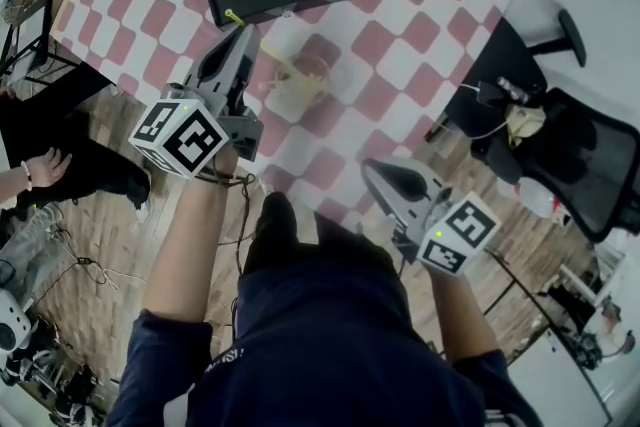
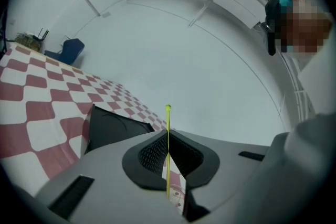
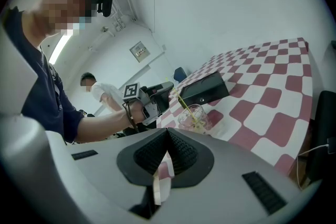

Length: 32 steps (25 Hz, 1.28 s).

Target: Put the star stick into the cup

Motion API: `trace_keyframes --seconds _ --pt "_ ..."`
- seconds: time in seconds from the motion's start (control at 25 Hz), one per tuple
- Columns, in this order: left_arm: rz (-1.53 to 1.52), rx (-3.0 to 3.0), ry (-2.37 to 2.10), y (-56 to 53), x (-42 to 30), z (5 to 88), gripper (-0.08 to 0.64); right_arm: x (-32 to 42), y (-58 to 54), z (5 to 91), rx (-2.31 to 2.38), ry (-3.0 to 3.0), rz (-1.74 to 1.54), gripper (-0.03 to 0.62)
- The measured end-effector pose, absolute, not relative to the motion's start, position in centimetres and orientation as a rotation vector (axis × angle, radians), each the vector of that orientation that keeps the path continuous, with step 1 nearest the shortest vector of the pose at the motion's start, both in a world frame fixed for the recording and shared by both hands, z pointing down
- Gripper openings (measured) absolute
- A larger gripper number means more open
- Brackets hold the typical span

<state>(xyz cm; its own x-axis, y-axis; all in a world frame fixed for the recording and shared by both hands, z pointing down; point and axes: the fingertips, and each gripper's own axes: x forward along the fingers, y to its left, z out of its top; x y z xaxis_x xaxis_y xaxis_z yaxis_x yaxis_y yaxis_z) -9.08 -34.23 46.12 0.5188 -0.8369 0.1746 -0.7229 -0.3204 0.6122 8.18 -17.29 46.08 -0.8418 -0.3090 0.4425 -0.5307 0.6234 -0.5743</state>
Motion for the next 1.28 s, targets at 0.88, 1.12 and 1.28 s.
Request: trace_keyframes --seconds 0.88,1.12,1.28 --pt "-0.237 1.952 -1.382 -33.2 -10.5 49.8 0.037 8.7 -16.7 48.4 0.622 -2.513 1.098 0.015" --pt "-0.226 1.958 -1.359 -32.9 -10.3 50.4 0.038 8.3 -16.5 48.3 0.616 -2.513 1.090 0.015" --pt "-0.211 1.935 -1.355 -32.4 -10.5 51.0 0.077 8.0 -16.3 48.1 0.618 -2.517 1.083 0.015"
